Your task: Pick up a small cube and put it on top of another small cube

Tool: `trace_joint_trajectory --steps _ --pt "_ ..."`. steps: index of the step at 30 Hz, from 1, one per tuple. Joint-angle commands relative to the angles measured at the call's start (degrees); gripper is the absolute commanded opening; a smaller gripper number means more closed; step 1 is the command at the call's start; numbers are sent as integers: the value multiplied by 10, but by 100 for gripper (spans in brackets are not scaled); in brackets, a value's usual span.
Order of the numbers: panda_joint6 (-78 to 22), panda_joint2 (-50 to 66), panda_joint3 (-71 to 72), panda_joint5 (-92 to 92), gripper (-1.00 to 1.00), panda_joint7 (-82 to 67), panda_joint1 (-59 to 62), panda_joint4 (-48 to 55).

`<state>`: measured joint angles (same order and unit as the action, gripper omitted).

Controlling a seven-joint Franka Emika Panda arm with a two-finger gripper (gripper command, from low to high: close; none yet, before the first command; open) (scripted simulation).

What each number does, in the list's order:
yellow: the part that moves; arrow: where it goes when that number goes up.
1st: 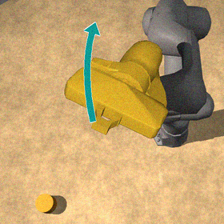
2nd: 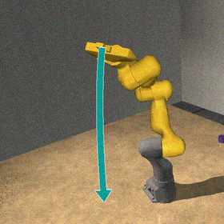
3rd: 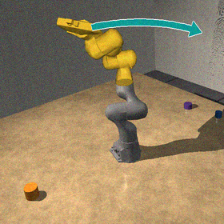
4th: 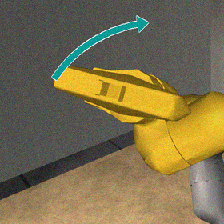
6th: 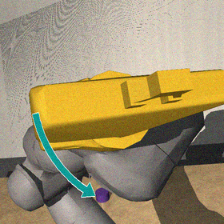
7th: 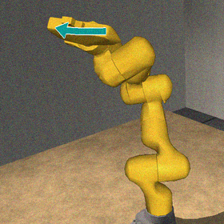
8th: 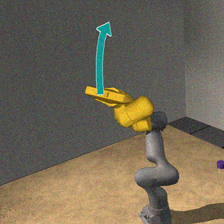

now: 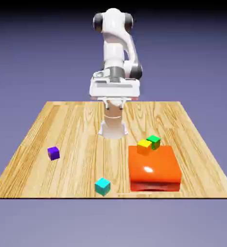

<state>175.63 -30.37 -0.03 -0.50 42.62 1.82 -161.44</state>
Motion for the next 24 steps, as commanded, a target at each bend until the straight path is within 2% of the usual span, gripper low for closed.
trace_joint_trajectory --steps 1,22,24 --pt "13 19 0 -4 0 1 21 -4" --pt "296 417 -6 -91 0 30 457 -80" --pt "307 438 -6 -87 0 32 460 -70"
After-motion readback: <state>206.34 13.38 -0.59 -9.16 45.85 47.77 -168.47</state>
